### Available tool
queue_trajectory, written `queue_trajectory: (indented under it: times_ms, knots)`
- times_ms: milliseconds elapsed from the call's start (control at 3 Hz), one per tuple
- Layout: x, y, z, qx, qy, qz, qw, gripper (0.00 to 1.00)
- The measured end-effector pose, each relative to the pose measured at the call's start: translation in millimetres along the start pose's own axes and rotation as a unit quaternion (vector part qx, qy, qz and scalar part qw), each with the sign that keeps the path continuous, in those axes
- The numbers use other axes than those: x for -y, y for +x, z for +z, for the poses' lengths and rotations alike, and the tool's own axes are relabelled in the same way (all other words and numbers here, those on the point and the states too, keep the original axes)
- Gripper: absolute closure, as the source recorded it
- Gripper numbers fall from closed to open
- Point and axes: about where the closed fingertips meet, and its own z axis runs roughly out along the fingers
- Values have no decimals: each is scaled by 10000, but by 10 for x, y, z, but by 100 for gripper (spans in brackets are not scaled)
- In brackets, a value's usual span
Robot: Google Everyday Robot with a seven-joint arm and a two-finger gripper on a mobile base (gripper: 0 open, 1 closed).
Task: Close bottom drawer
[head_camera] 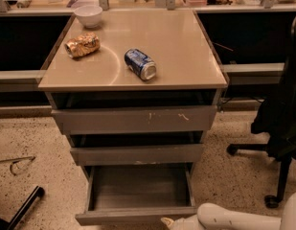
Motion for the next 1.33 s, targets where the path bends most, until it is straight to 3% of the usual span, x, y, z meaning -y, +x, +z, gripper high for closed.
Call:
queue_trajectory:
  times_ms: [667, 1333]
  knots:
    - [475, -70, 344, 178, -167, -76, 9997, 0]
    - [944, -508, 603, 312, -172, -480, 9982, 0]
